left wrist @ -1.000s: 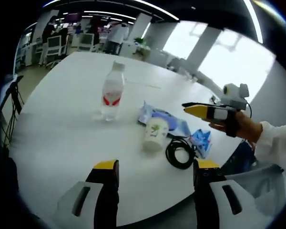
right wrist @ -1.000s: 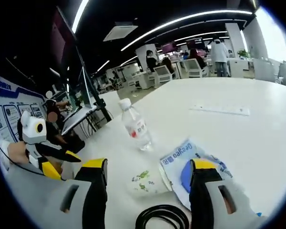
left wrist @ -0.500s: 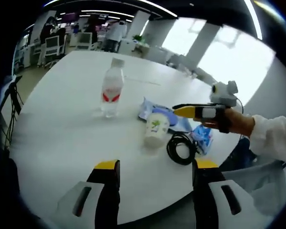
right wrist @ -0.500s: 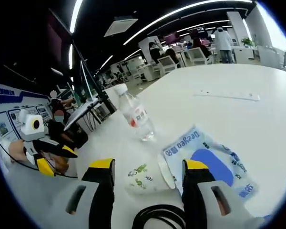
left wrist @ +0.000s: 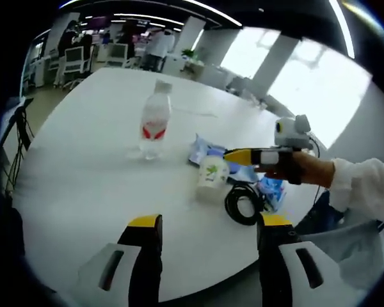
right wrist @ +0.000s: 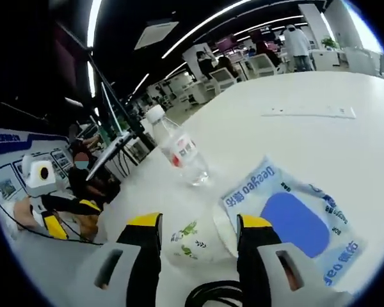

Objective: Arrange the tabletop items into an orderly group along one side of the table until the central work area is clear of visible clutter.

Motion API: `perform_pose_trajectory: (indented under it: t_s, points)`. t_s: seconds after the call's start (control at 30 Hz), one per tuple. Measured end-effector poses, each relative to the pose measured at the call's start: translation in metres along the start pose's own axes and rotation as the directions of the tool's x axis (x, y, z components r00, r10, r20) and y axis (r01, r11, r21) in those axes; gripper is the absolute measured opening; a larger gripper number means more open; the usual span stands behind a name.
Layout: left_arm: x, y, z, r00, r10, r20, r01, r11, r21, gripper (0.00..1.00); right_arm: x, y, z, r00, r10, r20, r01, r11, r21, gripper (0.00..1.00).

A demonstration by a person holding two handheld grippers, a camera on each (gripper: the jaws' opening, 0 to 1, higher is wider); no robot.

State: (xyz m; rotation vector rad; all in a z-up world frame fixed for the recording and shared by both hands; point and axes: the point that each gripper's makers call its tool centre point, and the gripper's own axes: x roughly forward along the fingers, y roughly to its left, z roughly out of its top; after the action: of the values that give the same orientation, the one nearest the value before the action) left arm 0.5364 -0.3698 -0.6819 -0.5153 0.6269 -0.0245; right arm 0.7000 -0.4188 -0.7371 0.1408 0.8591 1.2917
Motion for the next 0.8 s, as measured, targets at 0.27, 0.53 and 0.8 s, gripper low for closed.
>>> perform_pose_trajectory:
  t_s: [0.27,0.53,0.8]
  points:
    - [-0.002,-0.006,0.009,0.999,-0.031,0.044,0.033,0.999,-0.038,0.54,0.001,0.000,-0.005,1.000,0.002,0.003,-0.002,1.000,0.028,0.18]
    - [-0.003,-0.007,0.013,0.997,-0.041,0.059,0.044,0.997,-0.056,0.54,0.000,0.013,-0.010,0.998,0.050,-0.032,-0.050,0.999,0.002,0.00]
    - [-0.005,-0.006,0.014,0.997,-0.035,0.071,0.039,0.997,-0.068,0.54,-0.001,0.014,-0.011,0.998,0.042,-0.046,-0.044,0.999,-0.028,0.00]
